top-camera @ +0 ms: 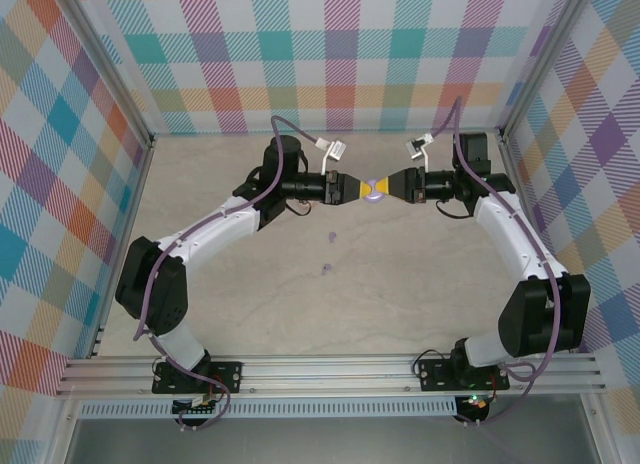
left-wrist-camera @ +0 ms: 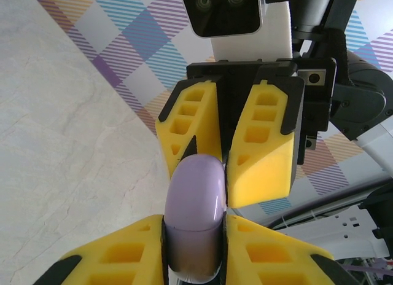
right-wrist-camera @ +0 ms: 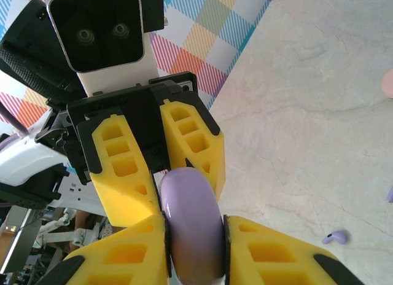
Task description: Insert wireless bluetooth earbuds into charging case
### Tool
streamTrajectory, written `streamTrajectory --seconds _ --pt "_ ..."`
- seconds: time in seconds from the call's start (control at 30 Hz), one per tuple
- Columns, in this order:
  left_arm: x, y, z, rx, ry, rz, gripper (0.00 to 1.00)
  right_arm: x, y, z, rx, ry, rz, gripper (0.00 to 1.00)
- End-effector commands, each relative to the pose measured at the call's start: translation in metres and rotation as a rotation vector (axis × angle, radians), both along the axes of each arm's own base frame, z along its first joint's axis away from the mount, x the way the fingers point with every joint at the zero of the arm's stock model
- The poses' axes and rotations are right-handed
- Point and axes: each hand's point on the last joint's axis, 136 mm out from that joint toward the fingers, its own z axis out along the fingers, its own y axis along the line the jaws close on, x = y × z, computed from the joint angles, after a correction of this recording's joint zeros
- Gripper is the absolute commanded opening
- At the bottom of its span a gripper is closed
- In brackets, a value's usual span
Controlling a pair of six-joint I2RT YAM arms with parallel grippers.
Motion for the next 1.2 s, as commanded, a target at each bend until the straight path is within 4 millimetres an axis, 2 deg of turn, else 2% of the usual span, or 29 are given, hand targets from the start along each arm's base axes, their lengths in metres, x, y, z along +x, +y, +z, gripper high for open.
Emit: streamTrajectory --seconds 0.0,0.23,0.4,0.57,0.77,0.83,0.97,1.03,1.17 --pt "-0.006 -0.002 0.024 -0.031 -0.057 -0.006 0.3 -0.007 0.007 0.017 0.025 -0.047 0.05 0.2" --pt "-0.016 -0.007 0.027 -0.038 -0.06 -0.048 0.39 -0.006 0.006 0.025 0.022 -0.07 0.041 0.18" --pt "-0.017 -0.007 0.029 -0.041 -0.064 -0.049 0.38 -0.005 0.007 0.027 0.025 -0.07 0.044 0.18" --pt "-0.016 -0.008 0.03 -0.046 -0.06 -0.049 0.33 -0.007 0.007 0.026 0.028 -0.066 0.047 0.18" --pt "-0.017 -0.009 0.032 -0.054 -0.06 -0.049 0.18 -0.01 0.006 0.025 0.022 -0.065 0.047 0.19" --pt "-0.018 -0.008 0.033 -0.049 -0.067 -0.045 0.15 -0.01 0.005 0.025 0.01 -0.07 0.036 0.24" --pt "-0.017 -0.002 0.03 -0.002 -0.104 -0.009 0.13 -0.009 0.0 0.027 -0.048 -0.094 -0.031 0.45" --pt "-0.016 0.003 0.03 0.031 -0.135 0.022 0.12 -0.009 -0.005 0.03 -0.084 -0.11 -0.076 0.51" --pt "-0.015 0.013 0.039 0.076 -0.235 0.063 0.13 -0.016 -0.011 0.041 -0.117 -0.156 -0.127 0.55"
